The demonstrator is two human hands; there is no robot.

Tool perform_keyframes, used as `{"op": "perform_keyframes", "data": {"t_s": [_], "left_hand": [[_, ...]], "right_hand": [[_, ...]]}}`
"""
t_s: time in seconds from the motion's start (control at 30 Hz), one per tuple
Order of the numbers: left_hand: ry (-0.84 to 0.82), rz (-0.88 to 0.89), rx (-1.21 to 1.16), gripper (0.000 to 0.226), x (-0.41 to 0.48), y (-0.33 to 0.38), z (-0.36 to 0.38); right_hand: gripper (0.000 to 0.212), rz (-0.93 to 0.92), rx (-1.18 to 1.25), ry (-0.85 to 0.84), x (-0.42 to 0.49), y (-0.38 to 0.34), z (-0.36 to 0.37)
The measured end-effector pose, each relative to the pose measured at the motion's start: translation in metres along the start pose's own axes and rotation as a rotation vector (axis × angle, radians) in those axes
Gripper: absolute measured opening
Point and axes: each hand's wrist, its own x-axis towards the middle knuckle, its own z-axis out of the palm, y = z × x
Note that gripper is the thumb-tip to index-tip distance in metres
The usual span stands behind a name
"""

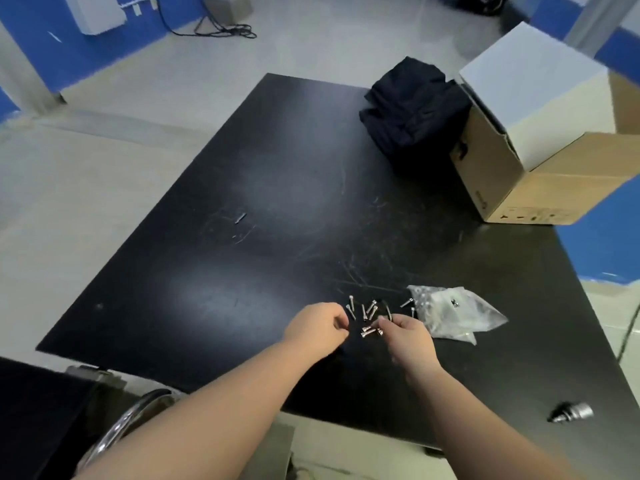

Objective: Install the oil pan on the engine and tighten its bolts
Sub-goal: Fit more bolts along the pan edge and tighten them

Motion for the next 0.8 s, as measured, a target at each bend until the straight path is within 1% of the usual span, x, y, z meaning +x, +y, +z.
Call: {"op": "perform_keyframes", "data": {"t_s": [0.13,0.27,0.37,0.63,0.73,0.8], "left_hand": [[-0.008,0.048,0.170,0.021,0.022,0.004,0.020],[-0.034,0.078,0.295,0.025,0.040,0.011,0.043],[-0.033,0.068,0.368,0.028,0.047,0.013,0.058],[0.036,0.031,0.360,0.019,0.052,0.018,0.070],[0.038,-0.021,0.341,0.019,0.044,0.010,0.066],[0.048,-0.088,0.257,0.017,0.037,0.003,0.060]], "right_hand": [[0.026,0.022,0.031,0.045,0.014,0.010,-0.002],[0.025,0.017,0.009,0.077,0.021,0.011,-0.004],[0.024,0.013,0.045,0.096,0.021,0.013,-0.008],[0.025,-0.014,0.080,0.062,0.024,0.023,-0.018],[0.024,-0.020,0.073,0.028,0.024,0.028,-0.012],[0.025,-0.028,0.065,0.009,0.023,0.032,-0.006]]}}
